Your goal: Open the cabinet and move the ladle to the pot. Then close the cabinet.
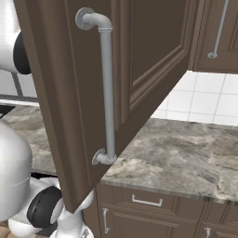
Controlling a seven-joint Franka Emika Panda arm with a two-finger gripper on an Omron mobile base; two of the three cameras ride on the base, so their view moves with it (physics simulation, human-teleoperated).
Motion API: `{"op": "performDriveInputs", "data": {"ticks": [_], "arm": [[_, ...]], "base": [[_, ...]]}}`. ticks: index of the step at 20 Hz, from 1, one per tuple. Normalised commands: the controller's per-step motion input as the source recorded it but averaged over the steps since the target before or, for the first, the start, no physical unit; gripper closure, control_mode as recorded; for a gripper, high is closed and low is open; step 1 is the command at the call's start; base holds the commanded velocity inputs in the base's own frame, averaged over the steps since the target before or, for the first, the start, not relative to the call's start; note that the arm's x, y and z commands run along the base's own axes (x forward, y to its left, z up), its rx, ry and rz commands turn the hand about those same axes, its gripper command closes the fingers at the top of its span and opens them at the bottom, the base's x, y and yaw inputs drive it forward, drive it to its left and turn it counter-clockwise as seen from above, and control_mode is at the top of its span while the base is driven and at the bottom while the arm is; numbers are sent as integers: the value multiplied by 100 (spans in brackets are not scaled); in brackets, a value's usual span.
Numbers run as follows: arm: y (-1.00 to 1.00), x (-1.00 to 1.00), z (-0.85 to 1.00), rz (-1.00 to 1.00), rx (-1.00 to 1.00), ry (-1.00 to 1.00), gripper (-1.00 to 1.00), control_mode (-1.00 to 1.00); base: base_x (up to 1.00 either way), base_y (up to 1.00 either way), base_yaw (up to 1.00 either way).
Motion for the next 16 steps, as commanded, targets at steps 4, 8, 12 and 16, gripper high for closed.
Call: {"op": "performDriveInputs", "data": {"ticks": [4,8,12,16], "arm": [[38,40,-56,7,7,0,-100,-100],[35,62,-58,7,4,-2,-100,-100],[21,22,-84,5,0,-49,-100,-100],[1,9,-34,0,0,-64,-100,-100]], "base": [[0,0,0],[0,0,0],[0,0,0],[0,0,0]]}}
